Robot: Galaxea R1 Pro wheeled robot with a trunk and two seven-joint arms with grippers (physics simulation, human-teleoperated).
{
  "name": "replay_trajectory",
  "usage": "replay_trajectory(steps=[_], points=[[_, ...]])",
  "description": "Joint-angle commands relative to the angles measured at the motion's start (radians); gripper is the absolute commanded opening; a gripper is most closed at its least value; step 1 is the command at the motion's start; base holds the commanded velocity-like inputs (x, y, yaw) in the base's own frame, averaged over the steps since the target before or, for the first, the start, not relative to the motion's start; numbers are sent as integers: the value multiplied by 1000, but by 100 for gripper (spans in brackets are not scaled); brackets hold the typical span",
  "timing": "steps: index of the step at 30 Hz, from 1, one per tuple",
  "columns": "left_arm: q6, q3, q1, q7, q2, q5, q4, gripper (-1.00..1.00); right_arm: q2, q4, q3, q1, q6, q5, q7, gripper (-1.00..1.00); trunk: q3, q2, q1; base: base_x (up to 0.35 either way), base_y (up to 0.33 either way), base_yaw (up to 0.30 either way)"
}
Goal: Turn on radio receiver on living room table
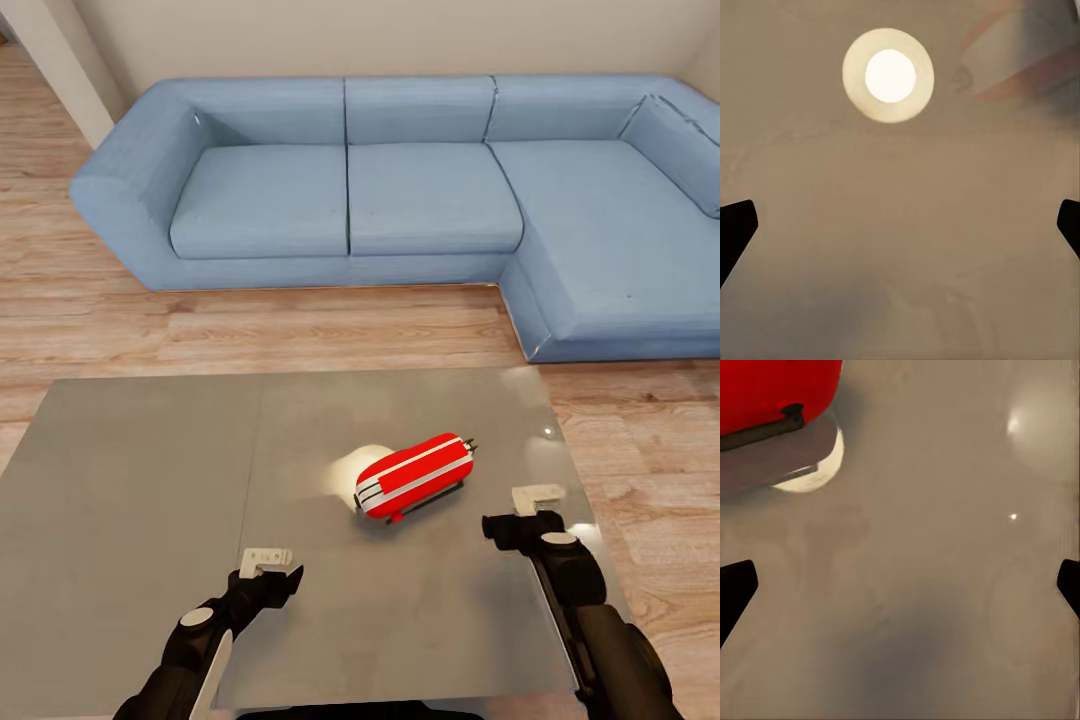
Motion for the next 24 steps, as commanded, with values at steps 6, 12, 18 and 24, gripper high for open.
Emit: replay_trajectory(steps=[6, 12, 18, 24], points=[[2, 0, 0, 4, -2, 1, 0, 100, -11, 0, 1, -170, 101, 4, -10, 100, 0, 0, 0, 0, 0, 0], [3, 0, 0, 6, -2, 2, 0, 100, -51, 1, 9, -315, 159, 5, -2, 100, 0, 0, 0, 0, 0, 0], [5, 0, 0, 6, -2, 0, 0, 100, -88, 2, 79, -335, 159, 4, 23, 100, 0, 0, 0, 0, 0, 0], [7, -3, 0, 5, -6, -3, -5, 100, -196, 3, 287, -410, 159, 4, 208, 100, 0, 0, 0, 0, 0, 0]])
